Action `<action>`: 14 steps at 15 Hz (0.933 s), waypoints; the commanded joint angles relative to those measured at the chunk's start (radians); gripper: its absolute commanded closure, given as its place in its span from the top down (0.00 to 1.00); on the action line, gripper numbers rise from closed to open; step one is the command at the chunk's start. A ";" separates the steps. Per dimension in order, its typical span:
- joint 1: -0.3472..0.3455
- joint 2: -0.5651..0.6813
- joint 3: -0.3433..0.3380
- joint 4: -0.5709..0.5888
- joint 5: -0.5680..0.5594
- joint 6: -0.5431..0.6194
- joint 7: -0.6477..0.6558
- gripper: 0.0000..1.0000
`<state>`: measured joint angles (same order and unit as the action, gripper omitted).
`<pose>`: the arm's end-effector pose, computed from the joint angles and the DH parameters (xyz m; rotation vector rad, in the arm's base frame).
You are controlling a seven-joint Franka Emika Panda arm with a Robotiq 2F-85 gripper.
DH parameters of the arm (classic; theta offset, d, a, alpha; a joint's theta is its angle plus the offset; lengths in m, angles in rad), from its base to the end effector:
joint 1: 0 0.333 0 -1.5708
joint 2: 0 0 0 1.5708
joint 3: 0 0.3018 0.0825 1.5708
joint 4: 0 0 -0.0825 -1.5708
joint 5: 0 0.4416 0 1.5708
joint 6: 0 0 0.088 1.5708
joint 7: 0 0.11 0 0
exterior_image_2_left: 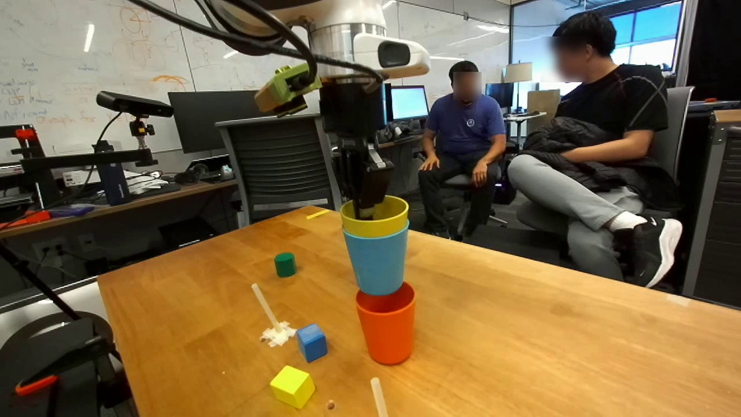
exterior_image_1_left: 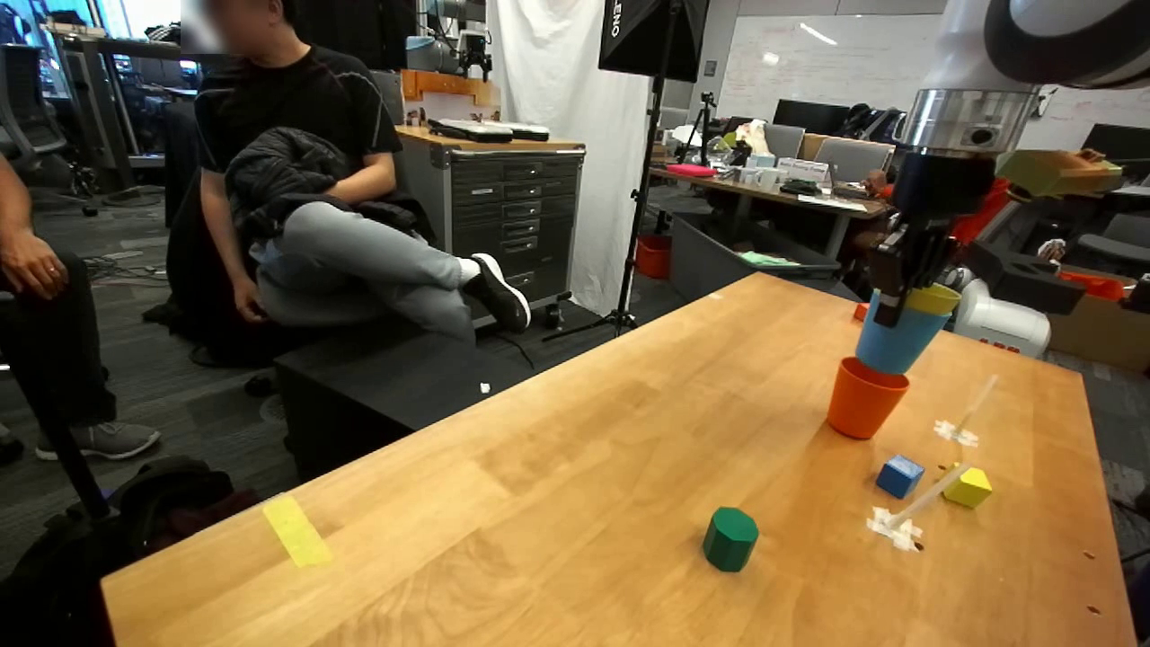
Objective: Stack the cups
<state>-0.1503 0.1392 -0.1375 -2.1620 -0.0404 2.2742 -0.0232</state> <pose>0.5679 -0.1696 0.2757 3.0746 -0.3660 -0.0515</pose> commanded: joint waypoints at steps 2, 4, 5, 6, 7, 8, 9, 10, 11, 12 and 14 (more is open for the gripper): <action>-0.004 0.032 0.003 0.012 0.034 0.027 -0.028 0.02; -0.004 0.048 0.002 0.010 0.028 0.043 -0.021 0.02; -0.003 0.056 0.000 0.010 0.020 0.056 -0.015 0.02; -0.002 0.065 -0.001 0.010 0.012 0.066 -0.011 0.02; -0.002 0.072 -0.002 0.011 0.010 0.071 -0.010 0.02; -0.002 0.080 -0.002 0.012 0.008 0.078 -0.008 0.02; -0.002 0.086 -0.003 0.012 0.007 0.085 -0.006 0.04; -0.002 0.093 -0.003 0.013 0.004 0.090 -0.005 0.31; -0.002 0.098 -0.004 0.013 0.004 0.092 -0.004 0.33; -0.002 0.102 -0.003 0.013 0.006 0.095 -0.004 0.40; -0.003 0.105 -0.003 0.012 0.009 0.103 -0.004 0.56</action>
<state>-0.1505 0.2388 -0.1375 -2.1609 -0.0311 2.3602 -0.0239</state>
